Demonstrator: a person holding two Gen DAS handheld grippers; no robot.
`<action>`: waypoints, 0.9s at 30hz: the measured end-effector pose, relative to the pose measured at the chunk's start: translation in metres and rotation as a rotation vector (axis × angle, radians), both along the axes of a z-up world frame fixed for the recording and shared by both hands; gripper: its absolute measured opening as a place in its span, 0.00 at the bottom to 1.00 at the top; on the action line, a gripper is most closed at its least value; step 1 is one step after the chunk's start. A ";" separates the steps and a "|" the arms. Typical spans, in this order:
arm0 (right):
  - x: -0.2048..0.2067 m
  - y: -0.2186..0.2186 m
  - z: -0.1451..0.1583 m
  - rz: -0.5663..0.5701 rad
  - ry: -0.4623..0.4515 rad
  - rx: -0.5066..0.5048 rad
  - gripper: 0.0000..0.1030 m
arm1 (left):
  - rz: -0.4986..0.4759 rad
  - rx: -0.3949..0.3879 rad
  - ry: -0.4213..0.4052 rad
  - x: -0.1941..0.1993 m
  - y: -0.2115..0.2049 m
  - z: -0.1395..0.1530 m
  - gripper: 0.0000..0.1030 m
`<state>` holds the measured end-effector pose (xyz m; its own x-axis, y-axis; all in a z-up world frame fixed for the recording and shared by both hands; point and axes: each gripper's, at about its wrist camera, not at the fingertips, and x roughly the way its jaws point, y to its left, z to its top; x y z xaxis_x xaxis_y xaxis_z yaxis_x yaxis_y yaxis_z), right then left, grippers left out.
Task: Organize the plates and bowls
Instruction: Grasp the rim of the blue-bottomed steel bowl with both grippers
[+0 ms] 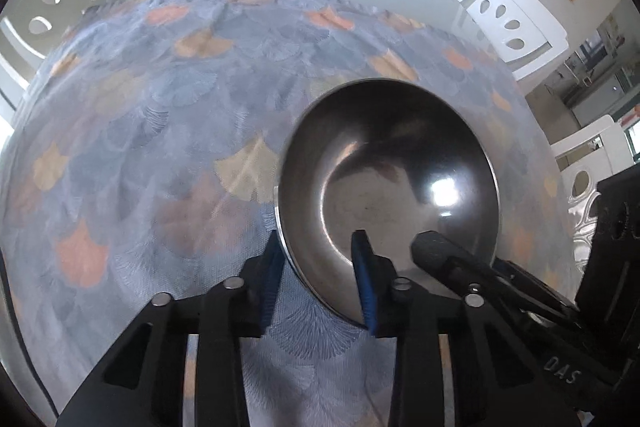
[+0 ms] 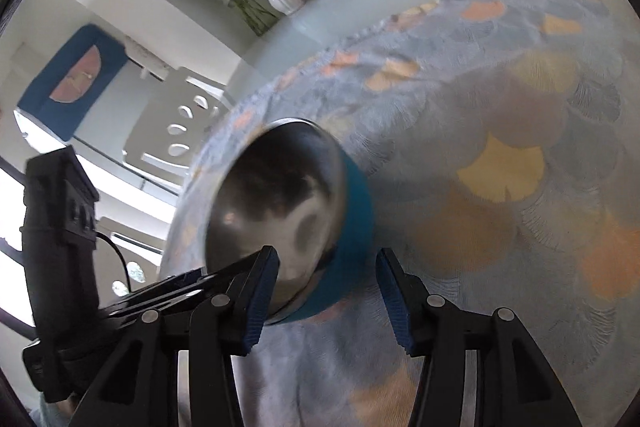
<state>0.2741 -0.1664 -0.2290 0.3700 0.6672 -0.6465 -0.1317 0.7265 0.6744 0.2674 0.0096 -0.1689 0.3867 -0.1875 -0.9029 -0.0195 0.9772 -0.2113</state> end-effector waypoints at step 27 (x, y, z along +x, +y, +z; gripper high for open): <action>-0.033 -0.012 0.057 0.027 -0.071 -0.039 0.33 | -0.033 -0.015 -0.053 -0.056 -0.008 0.052 0.23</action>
<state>0.2410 -0.1788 -0.1719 0.3978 0.6523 -0.6452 -0.1981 0.7477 0.6338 0.2111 0.0012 -0.1173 0.4276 -0.2139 -0.8783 0.0240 0.9739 -0.2255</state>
